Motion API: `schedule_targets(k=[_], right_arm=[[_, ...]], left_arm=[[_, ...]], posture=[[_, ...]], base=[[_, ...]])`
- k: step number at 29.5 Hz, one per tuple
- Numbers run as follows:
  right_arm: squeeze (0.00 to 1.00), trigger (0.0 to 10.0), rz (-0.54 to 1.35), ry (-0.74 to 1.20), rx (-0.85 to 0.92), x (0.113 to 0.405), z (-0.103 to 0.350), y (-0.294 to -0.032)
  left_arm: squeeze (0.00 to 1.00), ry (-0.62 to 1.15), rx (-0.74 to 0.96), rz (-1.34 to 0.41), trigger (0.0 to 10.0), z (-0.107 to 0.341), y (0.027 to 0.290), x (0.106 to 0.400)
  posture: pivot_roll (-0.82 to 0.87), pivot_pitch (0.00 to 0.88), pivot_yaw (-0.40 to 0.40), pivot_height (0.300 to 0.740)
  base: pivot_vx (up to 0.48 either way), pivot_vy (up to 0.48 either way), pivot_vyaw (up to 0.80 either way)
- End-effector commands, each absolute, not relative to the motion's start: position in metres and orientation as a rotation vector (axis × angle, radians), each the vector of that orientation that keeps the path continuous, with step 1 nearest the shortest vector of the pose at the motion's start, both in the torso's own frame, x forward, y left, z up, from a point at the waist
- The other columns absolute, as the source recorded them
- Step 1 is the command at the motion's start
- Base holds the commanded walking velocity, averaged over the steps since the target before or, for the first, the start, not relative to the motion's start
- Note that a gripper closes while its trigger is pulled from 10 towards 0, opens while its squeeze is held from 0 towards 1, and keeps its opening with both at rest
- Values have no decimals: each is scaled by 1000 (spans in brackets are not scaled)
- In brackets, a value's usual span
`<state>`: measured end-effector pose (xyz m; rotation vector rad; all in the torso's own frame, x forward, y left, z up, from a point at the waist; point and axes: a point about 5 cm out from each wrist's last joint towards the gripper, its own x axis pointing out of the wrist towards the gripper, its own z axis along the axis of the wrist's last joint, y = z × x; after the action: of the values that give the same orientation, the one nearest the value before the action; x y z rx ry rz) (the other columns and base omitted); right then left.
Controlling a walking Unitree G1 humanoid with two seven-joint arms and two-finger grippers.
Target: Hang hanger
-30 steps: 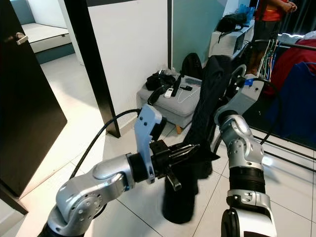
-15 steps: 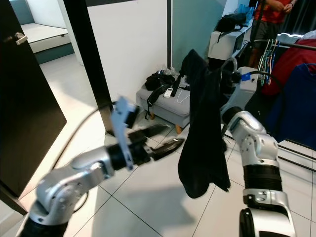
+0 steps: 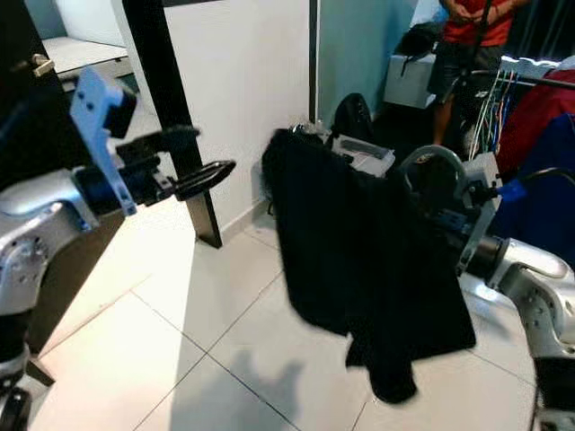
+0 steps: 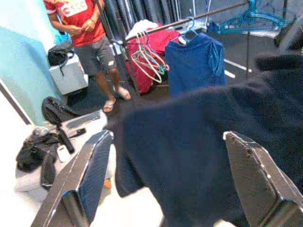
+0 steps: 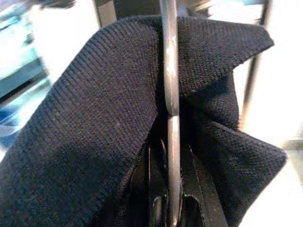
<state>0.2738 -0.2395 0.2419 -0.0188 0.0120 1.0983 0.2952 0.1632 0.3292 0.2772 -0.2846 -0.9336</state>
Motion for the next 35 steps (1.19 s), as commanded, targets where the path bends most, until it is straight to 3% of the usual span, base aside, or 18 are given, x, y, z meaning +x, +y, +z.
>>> schedule_targets(k=[1, 8, 13, 31, 35], right_arm=[[0, 0, 1275, 39, -41, 262, 243, -223], [0, 0, 1527, 136, -107, 248, 230, -190], [0, 0, 1584, 130, -127, 246, 230, -179], [0, 0, 1600, 111, -168, 251, 235, -171], [0, 0, 1599, 157, -197, 250, 228, -171]], left_arm=[[0, -268, 366, -1085, 10000, 337, 158, 288], [0, -145, 543, -1329, 10000, 324, 143, 282], [0, -86, 583, -1400, 10000, 314, 138, 278], [0, 124, 618, -1474, 10000, 294, 149, 276], [0, 102, 602, -1385, 10000, 300, 155, 288]], posture=[[-30, 0, 21, 740], [-31, 0, 26, 740], [-31, 0, 26, 740], [-23, 0, 21, 740], [-27, 0, 23, 740]], base=[[0, 0, 0], [0, 0, 0], [0, 0, 0], [0, 0, 0], [0, 0, 0]])
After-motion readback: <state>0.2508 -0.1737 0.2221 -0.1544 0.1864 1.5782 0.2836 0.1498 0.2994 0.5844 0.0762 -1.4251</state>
